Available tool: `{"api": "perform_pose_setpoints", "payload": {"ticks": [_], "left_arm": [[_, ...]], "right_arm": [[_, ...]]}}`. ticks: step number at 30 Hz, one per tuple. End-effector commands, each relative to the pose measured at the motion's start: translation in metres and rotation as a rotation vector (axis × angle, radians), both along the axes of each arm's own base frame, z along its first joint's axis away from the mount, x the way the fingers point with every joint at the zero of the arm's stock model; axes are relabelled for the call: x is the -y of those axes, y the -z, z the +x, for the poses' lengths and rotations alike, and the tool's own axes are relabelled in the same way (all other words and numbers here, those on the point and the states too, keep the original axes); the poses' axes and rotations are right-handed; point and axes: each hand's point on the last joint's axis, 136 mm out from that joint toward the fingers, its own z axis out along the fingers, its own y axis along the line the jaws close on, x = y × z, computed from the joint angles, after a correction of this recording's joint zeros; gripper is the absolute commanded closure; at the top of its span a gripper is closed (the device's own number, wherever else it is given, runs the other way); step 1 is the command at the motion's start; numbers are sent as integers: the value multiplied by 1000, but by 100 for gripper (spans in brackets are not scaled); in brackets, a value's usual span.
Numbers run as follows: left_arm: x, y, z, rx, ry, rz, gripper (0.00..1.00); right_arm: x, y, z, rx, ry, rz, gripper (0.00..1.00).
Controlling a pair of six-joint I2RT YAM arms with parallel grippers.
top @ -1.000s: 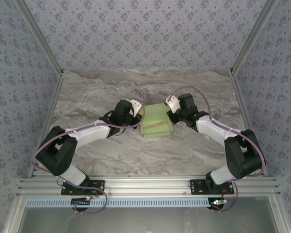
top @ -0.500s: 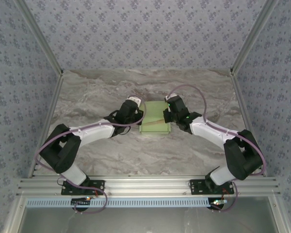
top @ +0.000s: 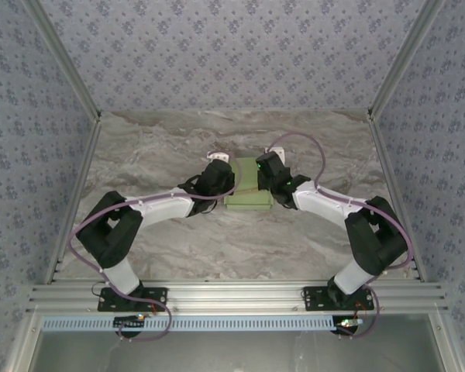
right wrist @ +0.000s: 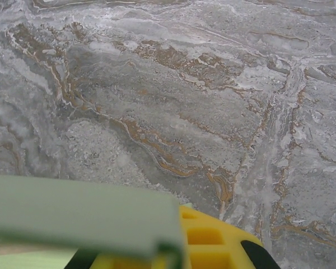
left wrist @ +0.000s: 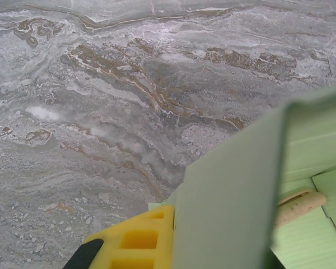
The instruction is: Fold the paper box
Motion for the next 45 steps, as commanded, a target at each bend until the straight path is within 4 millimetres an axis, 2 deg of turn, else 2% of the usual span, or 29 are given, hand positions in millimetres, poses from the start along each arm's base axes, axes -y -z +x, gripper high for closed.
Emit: {"api": "perform_pose_setpoints", "payload": {"ticks": [1,5,14,22,31,45], "left_arm": [[-13,-8,13,43,-101,-9,95],[-14,-6,13,65,-115,-20,96],[-13,6,-2,123,-148,-8,97],[-16,17,-16,163,-176,9,97],[-12,28,-36,200,-196,15,96],[-25,49,-41,231,-283,32,96]], "right_arm": [[19,0,6,21,128,-15,95],[16,3,7,45,126,23,95],[17,5,4,91,153,44,96],[17,16,-5,114,168,50,96],[20,19,-16,139,176,37,96],[33,29,-31,166,204,39,96]]}}
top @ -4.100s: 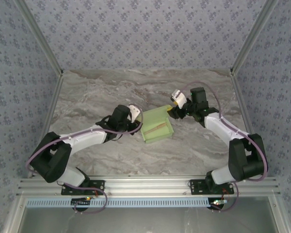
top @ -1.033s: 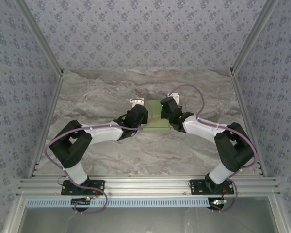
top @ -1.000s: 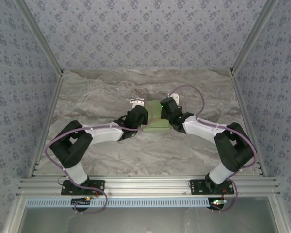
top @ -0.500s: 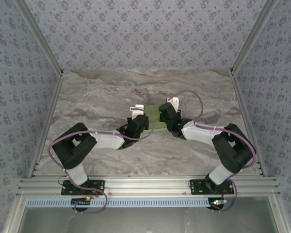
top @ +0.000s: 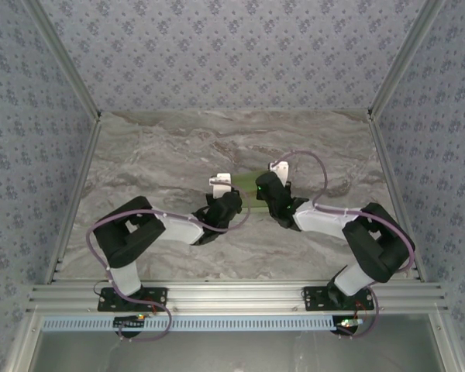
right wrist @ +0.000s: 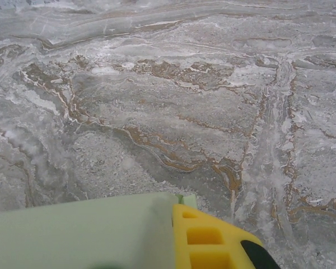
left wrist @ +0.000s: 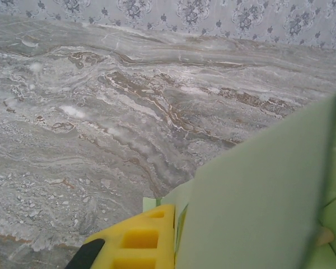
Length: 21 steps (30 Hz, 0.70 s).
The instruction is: Fold the paper box
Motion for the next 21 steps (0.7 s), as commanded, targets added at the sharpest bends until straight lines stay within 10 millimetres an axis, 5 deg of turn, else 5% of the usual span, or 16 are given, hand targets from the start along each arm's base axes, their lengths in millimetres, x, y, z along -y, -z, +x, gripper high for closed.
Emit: {"api": "perform_pose_setpoints", "payload": {"ticks": [1,12,21], "left_arm": [[-29,34,-5,-43,-88,90,96],[-33,37,-2,19,-81,149,97],[-35,24,22,69,-93,148,97]], "right_arm": [[33,17,-9,-20,114,-57,96],[37,27,-12,8,125,-82,96],[45,4,16,75,128,-82,97]]}}
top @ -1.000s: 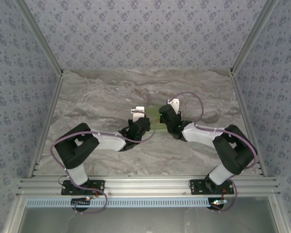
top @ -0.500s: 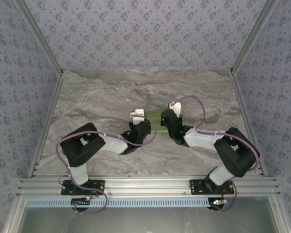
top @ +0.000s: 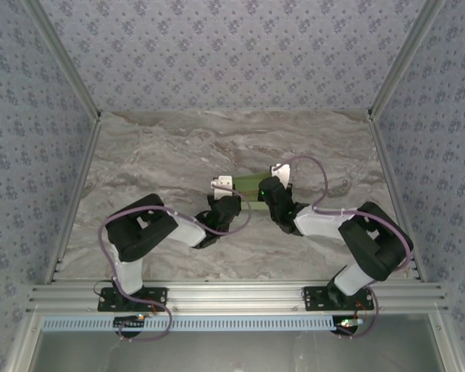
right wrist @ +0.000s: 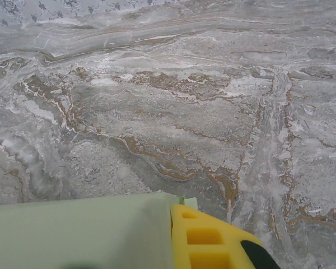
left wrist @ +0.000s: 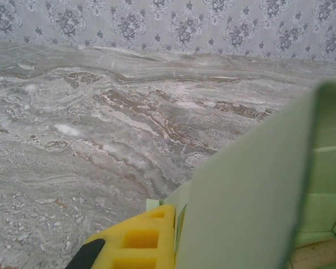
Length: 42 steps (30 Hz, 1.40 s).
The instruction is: Fold the paper box
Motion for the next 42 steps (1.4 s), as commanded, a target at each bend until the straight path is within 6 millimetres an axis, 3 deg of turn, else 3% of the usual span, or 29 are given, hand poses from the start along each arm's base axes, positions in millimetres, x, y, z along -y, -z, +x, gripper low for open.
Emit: {"api": "perform_pose_setpoints", "payload": {"ticks": [1,9,16,30,42], "left_arm": [[-36,18,16,-18,-119,111,97],[-28,4,39,13,-113,106,97],[-26,10,44,9,-109,114,98],[-31,33,31,5,-91,131,98],[-38,41,20,39,-85,175,99]], "right_arm": [[39,-1,15,13,128,-63,97],[33,-16,39,46,96,-37,97],[34,-8,47,36,94,-36,97],[24,22,21,21,63,-42,94],[31,43,2,10,111,-67,91]]}}
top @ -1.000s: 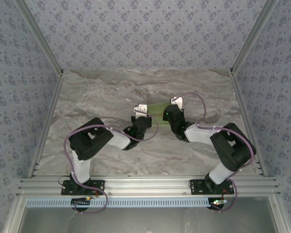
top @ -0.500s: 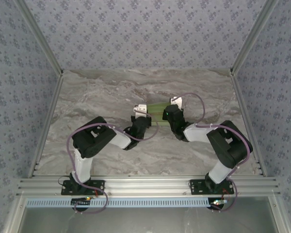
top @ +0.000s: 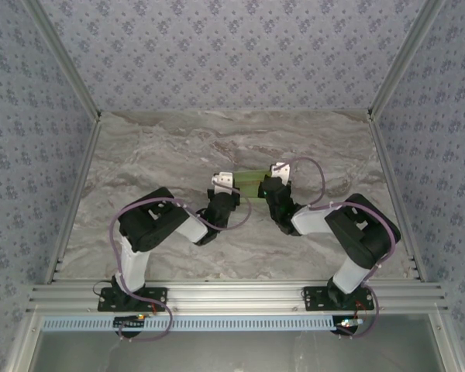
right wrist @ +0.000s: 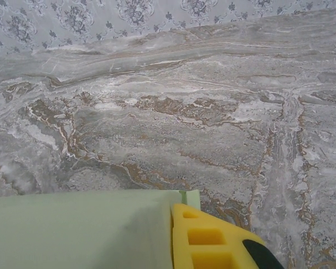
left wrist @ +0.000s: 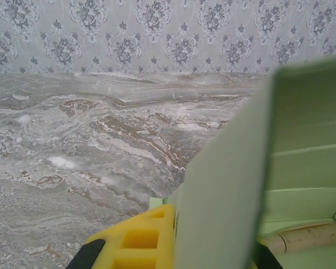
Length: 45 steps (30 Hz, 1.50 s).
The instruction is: Fold the paper box
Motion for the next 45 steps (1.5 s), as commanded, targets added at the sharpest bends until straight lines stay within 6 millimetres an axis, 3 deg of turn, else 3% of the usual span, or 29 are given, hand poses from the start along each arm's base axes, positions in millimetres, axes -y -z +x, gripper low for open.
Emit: {"api": "perform_pose_setpoints", "payload": {"ticks": [1,8,16,35,40,45], "left_arm": [[-36,37,-4,-44,-113,140,99],[-38,38,-6,-20,-114,166,100],[-33,32,-6,-7,-102,186,100],[-33,29,-5,-2,-110,202,100],[-31,27,-5,2,-105,208,100],[-30,27,-5,3,-102,212,100]], "right_arm": [[33,40,-16,-94,116,-83,90],[34,45,-21,-102,118,-97,86],[30,31,-19,-90,95,-98,79],[10,22,-34,-100,-62,-142,43],[14,-2,-40,-91,-88,-137,41],[23,-39,-37,-95,-135,-89,40]]}}
